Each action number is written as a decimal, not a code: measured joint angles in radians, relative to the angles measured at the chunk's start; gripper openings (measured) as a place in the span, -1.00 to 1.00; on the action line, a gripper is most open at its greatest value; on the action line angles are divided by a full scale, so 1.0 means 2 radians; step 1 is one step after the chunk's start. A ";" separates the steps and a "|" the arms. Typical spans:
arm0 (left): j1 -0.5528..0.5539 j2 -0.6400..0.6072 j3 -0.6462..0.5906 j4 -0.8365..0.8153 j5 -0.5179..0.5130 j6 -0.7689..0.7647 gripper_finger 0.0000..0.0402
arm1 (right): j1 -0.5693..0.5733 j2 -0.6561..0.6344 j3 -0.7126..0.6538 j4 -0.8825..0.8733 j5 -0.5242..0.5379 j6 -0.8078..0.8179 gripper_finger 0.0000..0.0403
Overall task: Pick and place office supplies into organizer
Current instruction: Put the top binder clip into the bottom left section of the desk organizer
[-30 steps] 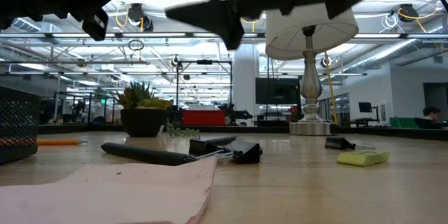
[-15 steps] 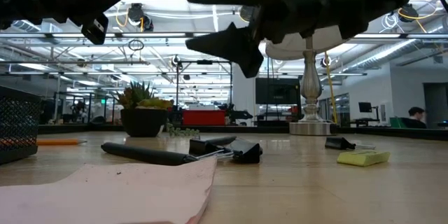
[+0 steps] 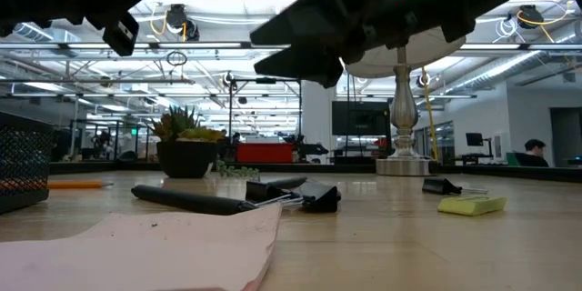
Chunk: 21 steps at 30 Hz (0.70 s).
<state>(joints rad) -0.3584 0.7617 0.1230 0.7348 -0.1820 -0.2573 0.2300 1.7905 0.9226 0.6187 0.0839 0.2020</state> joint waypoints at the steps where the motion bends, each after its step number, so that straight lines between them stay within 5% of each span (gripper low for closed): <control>1: 0.000 -0.004 0.000 -0.009 0.009 -0.005 -0.65 | -0.002 0.000 0.000 -0.006 -0.001 -0.003 0.28; 9: 0.000 -0.012 0.000 -0.057 0.033 -0.007 -0.65 | -0.017 0.000 0.000 -0.017 -0.001 -0.038 0.27; 21: 0.000 -0.012 0.000 -0.019 -0.045 0.008 -0.65 | -0.071 0.001 0.006 -0.025 -0.017 -0.094 0.24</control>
<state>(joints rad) -0.3588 0.7380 0.1230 0.6970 -0.2710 -0.2407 0.0888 1.7923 0.9336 0.5685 0.0495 0.0145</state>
